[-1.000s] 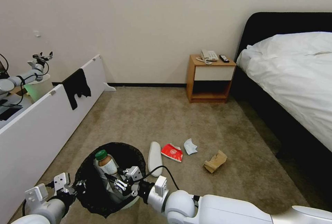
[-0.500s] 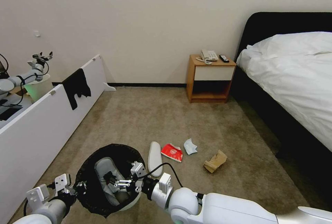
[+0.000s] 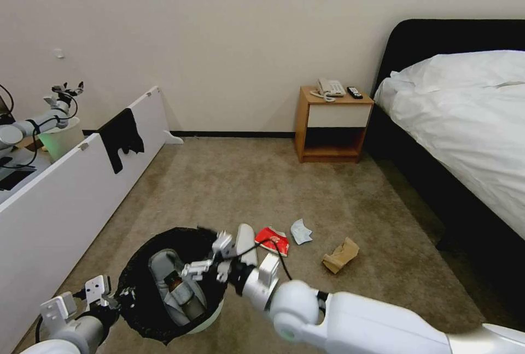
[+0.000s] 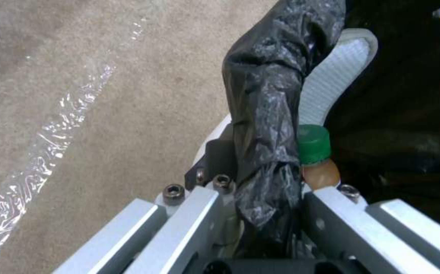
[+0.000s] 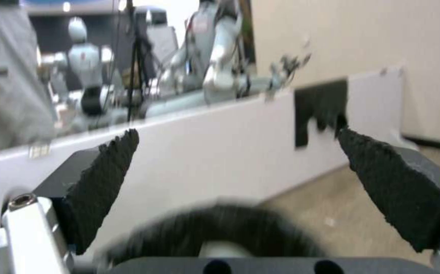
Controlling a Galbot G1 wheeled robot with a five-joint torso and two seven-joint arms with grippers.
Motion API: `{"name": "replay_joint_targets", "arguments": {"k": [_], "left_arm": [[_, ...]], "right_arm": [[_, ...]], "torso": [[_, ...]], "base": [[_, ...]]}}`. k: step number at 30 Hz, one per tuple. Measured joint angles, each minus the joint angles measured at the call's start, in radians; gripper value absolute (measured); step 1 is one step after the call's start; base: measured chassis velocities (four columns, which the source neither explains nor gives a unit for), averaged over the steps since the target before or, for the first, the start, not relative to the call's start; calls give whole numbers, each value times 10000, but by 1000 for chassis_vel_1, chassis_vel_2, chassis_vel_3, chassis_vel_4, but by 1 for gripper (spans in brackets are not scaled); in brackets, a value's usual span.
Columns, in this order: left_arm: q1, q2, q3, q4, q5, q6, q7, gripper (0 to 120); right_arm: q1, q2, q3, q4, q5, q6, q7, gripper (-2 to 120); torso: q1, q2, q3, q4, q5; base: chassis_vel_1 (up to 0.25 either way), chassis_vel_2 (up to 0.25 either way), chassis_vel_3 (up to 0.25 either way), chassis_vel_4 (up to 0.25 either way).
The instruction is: Pick up the trash bin, then pick up the garbage from the floor and place it into the trash bin.
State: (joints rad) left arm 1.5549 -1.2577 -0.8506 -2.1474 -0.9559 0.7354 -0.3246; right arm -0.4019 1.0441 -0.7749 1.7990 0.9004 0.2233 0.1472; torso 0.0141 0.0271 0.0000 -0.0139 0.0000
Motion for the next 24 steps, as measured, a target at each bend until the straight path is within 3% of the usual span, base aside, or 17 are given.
{"name": "replay_joint_targets", "arguments": {"k": [11, 16, 24], "left_arm": [[70, 58, -170, 38, 135, -1, 30, 1], [103, 86, -379, 100, 323, 0, 120, 1], [194, -147, -717, 159, 734, 0, 237, 1]], "right_arm": [[-93, -312, 2632, 988, 706, -183, 74, 100], [-899, -1220, 5063, 1180, 1006, -194, -10, 100], [-1927, -1940, 7140, 1271, 643, 140, 41, 100]], "torso": [[0, 0, 1, 3, 1], [0, 0, 1, -1, 1], [0, 0, 0, -3, 2]], "base": [[0, 0, 0, 0], [0, 0, 0, 0], [0, 0, 0, 0]]}}
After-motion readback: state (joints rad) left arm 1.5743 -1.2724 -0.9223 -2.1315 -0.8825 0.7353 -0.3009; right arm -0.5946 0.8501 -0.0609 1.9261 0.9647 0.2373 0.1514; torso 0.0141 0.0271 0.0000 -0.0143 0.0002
